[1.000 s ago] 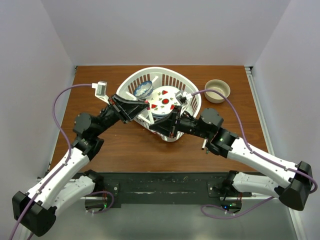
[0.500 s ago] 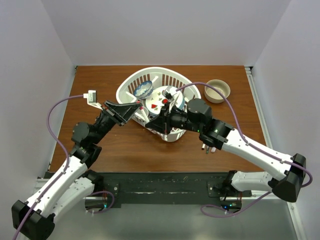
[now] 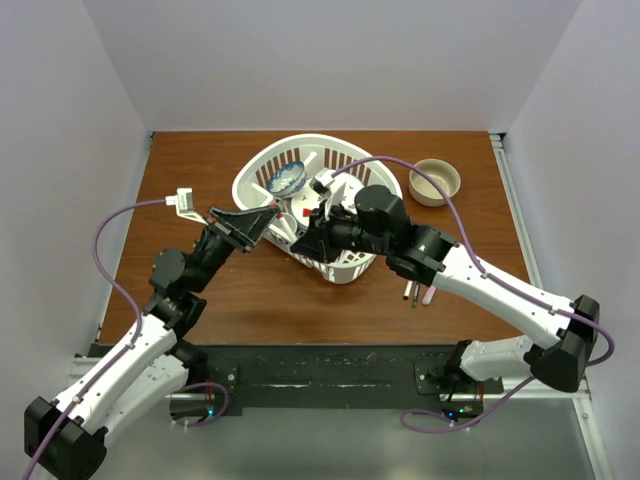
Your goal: Insert the pens into the pen caps
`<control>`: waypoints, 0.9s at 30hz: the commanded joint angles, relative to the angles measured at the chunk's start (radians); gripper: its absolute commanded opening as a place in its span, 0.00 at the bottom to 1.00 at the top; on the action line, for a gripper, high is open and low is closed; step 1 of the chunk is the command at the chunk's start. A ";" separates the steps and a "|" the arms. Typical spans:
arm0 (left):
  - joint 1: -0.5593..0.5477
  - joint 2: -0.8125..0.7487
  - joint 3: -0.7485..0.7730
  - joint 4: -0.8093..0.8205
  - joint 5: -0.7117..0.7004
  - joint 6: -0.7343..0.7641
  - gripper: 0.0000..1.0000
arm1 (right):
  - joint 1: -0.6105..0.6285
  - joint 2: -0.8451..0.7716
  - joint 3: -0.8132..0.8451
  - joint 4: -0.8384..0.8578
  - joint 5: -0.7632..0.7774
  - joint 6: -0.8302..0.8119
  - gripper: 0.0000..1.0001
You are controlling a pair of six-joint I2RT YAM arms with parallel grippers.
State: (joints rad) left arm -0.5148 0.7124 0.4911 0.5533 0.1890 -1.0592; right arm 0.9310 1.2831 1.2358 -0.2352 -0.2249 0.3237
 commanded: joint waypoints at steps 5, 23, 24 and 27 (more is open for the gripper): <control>-0.111 -0.021 -0.109 -0.047 0.270 -0.076 0.00 | -0.077 0.022 0.174 0.373 0.121 0.029 0.00; -0.152 -0.018 -0.080 -0.092 0.368 -0.074 0.00 | -0.175 0.042 0.201 0.530 -0.123 0.078 0.00; -0.152 -0.013 -0.083 -0.084 0.377 -0.082 0.00 | -0.176 0.041 0.205 0.548 -0.140 0.078 0.00; -0.166 -0.008 -0.065 -0.169 0.374 -0.065 0.00 | -0.178 0.038 0.232 0.498 -0.126 0.028 0.00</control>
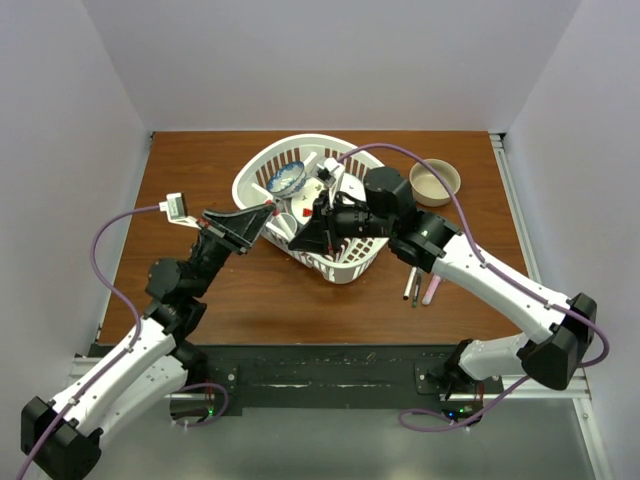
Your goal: Insert the pens into the pen caps
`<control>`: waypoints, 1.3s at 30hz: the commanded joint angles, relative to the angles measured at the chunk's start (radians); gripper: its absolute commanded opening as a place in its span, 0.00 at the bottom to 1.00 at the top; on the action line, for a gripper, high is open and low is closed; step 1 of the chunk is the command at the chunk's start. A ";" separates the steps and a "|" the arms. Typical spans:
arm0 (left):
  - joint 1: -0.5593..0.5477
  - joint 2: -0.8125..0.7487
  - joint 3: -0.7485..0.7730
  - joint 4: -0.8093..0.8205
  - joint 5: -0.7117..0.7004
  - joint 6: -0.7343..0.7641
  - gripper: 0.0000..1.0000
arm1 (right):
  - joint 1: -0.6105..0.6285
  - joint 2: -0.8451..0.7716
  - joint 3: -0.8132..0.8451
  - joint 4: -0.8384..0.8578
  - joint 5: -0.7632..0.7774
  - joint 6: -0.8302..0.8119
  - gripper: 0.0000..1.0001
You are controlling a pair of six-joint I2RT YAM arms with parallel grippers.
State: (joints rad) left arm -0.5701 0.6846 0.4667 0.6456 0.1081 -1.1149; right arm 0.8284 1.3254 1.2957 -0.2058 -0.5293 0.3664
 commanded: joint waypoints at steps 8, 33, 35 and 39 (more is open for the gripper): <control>-0.229 0.096 0.087 -0.455 0.274 0.098 0.00 | -0.041 0.040 0.261 0.361 0.210 -0.084 0.00; -0.255 0.078 0.208 -0.695 0.176 0.250 0.00 | -0.072 -0.011 0.238 0.336 0.308 -0.146 0.00; -0.254 0.073 0.266 -0.716 0.157 0.289 0.00 | -0.072 -0.031 0.226 0.318 0.298 -0.155 0.00; -0.255 0.128 0.389 -0.762 0.162 0.374 0.00 | -0.072 -0.072 0.171 0.299 0.291 -0.156 0.00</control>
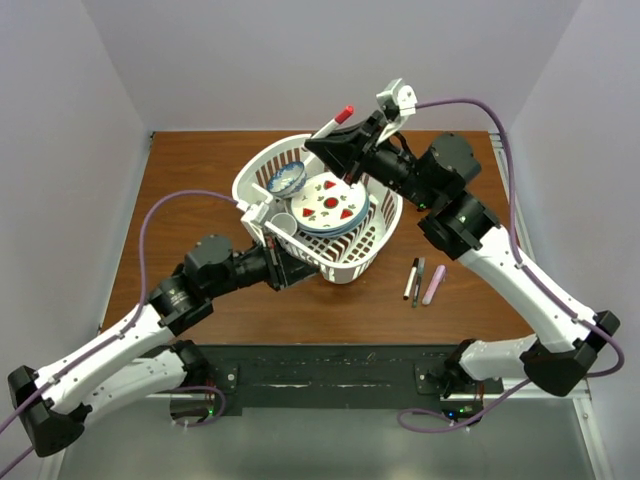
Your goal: Insert the pens into the pen caps
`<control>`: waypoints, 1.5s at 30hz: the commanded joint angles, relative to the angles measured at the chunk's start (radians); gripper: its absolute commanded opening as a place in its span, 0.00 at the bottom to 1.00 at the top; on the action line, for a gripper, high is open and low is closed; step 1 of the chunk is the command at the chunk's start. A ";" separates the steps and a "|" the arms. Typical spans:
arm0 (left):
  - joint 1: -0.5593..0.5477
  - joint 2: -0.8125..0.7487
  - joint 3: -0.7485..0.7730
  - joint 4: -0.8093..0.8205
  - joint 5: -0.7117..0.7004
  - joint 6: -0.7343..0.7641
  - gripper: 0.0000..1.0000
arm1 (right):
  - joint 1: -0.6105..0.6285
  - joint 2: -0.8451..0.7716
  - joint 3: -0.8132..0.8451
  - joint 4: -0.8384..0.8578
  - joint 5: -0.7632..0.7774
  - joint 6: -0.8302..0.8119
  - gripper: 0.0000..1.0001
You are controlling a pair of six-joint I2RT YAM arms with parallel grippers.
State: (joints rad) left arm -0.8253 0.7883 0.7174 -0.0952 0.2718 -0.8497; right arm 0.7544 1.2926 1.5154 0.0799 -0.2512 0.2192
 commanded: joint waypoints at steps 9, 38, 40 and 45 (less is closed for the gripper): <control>0.003 0.126 0.421 -0.276 -0.181 0.391 0.86 | -0.035 -0.156 -0.100 -0.389 0.238 0.005 0.00; 0.000 -0.135 0.168 -0.178 -0.632 0.701 1.00 | -0.394 -0.115 -0.751 -0.686 0.078 0.316 0.00; 0.002 -0.144 0.152 -0.173 -0.644 0.693 1.00 | -0.398 -0.051 -0.753 -0.649 0.070 0.318 0.00; 0.002 -0.190 0.084 -0.124 -0.675 0.699 1.00 | -0.412 0.066 -0.759 -0.566 0.069 0.327 0.00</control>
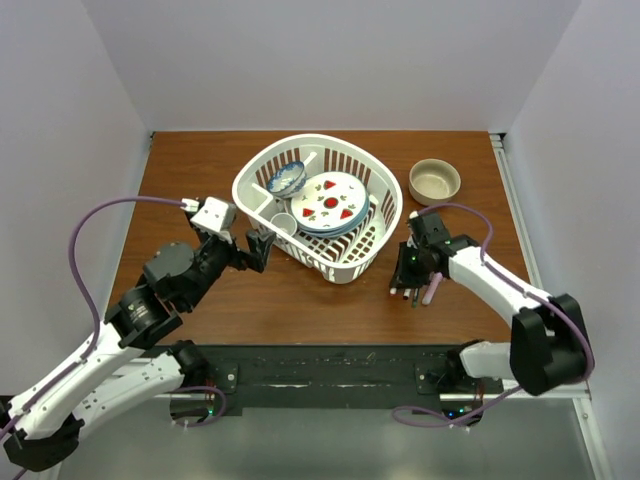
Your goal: Insert the pens into the pen caps
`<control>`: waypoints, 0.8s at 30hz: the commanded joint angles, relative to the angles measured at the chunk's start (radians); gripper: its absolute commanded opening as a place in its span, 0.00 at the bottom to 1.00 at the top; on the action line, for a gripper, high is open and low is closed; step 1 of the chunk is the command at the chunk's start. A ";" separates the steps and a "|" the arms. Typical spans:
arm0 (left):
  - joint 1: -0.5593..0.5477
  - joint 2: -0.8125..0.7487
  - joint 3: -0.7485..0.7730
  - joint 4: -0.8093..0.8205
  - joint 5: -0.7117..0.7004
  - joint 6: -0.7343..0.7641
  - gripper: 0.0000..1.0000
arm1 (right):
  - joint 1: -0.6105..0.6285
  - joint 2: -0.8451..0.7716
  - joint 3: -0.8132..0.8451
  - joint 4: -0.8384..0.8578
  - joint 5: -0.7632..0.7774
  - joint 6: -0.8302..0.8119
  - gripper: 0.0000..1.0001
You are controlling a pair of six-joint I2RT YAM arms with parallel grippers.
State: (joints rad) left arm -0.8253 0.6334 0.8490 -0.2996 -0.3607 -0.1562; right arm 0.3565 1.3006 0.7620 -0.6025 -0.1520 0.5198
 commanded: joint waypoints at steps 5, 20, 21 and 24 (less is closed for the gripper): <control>0.000 -0.049 -0.056 0.077 -0.067 0.009 1.00 | -0.025 0.147 -0.007 0.133 0.017 0.057 0.00; 0.002 -0.034 -0.050 0.068 -0.112 0.023 1.00 | -0.025 0.092 0.060 -0.005 0.137 0.138 0.31; 0.000 -0.034 -0.047 0.066 -0.112 0.020 1.00 | -0.025 0.077 0.072 -0.020 0.138 0.132 0.31; 0.000 -0.040 -0.025 0.060 -0.100 0.014 1.00 | -0.025 -0.010 0.131 -0.081 0.132 0.099 0.36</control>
State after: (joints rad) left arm -0.8253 0.6010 0.7872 -0.2649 -0.4503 -0.1459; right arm 0.3328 1.4006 0.7906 -0.6052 -0.0425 0.6384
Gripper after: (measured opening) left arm 0.996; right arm 0.338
